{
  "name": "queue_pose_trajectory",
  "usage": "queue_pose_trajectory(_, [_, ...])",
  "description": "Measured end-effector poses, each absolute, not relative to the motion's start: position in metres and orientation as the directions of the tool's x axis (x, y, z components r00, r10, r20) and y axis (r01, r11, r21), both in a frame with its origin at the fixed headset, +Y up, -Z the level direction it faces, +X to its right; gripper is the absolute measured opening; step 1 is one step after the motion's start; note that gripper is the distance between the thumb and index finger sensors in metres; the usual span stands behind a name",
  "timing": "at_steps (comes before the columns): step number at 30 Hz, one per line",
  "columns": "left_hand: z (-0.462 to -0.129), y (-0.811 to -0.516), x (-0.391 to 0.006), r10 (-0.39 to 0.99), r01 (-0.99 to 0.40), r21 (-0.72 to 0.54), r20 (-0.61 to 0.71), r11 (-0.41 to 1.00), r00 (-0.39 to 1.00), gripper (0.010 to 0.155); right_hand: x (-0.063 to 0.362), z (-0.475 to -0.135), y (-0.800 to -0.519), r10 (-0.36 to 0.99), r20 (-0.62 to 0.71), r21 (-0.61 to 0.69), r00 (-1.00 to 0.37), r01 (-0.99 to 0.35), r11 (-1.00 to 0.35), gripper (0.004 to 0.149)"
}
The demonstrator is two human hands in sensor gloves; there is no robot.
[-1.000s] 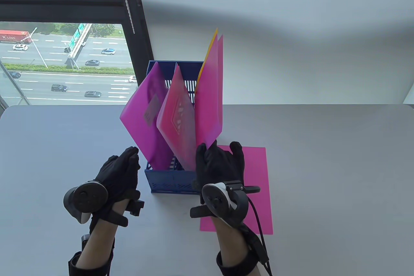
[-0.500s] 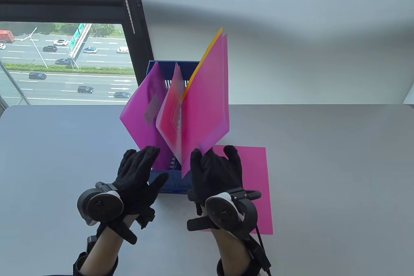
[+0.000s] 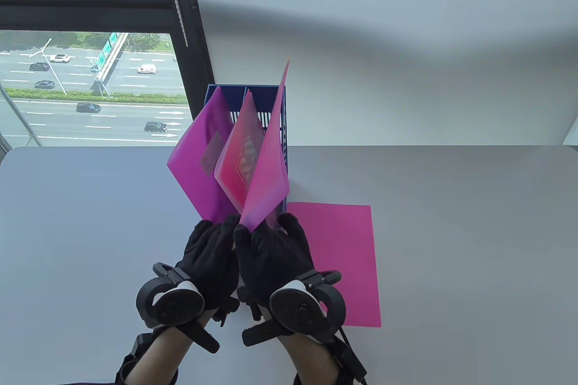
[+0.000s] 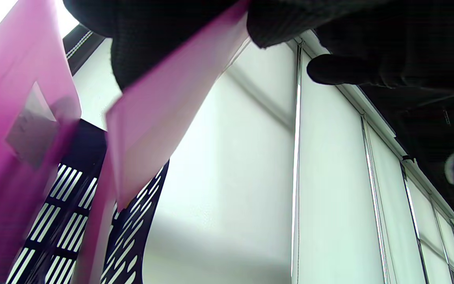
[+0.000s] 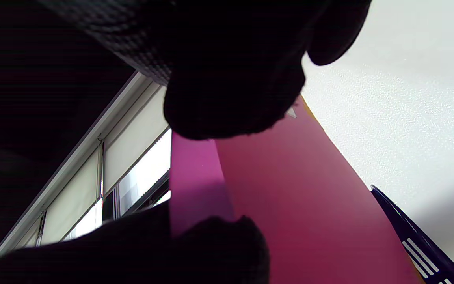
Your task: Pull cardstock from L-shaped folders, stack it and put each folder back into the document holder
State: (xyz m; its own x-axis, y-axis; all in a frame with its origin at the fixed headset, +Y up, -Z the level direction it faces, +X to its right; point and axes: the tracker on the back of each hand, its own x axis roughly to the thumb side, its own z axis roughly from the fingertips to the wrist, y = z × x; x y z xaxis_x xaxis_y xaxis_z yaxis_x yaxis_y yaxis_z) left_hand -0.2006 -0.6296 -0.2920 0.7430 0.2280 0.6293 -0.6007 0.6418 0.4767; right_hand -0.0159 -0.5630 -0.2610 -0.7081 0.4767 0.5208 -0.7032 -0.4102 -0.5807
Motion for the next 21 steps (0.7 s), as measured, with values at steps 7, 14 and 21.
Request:
queue_pose_trajectory(7, [-0.290,-0.627,-0.208,0.250,-0.629,0.533,0.616,0.566,0.747,0.052,-0.016,-0.261,-0.565,0.497,0.533,-0.549,-0.685,-0.727,-0.412,0.052])
queue_pose_trajectory(14, [-0.313,-0.629,-0.240,0.625,-0.869,0.254,0.611,0.426,0.485,0.049,-0.007,-0.261,-0.559,0.532,0.550,-0.447,-0.644,-0.765,-0.463,0.049])
queue_pose_trajectory(21, [-0.331,-0.633,-0.265,0.770,-0.962,0.021,0.595,0.272,0.231,0.047,0.041,-0.269,-0.553,0.602,0.485,-0.513,-0.634,-0.764,-0.391,0.048])
